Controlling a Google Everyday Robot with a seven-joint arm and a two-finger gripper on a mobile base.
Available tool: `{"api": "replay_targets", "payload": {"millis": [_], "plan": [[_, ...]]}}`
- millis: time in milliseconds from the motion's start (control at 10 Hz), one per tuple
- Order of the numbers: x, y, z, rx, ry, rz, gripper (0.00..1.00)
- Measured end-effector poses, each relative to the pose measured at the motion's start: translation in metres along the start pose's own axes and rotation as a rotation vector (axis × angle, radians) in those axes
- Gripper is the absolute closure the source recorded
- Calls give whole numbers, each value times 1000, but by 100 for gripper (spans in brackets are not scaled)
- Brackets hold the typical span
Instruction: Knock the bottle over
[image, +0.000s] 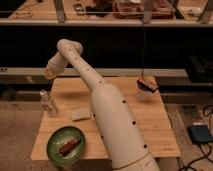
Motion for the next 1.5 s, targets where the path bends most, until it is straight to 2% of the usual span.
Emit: {"api": "replay_targets", "payload": {"millis": [200, 400, 700, 1100, 1300, 1500], "plan": [[-4, -7, 13, -39, -5, -40, 100], [-7, -12, 20, -50, -12, -61, 100], [-13, -18, 29, -48, -37, -84, 100], [-12, -17, 32, -28, -62, -64, 100], [-14, -16, 33, -35, -66, -69, 100], [-21, -12, 36, -59, -82, -97, 100]]}}
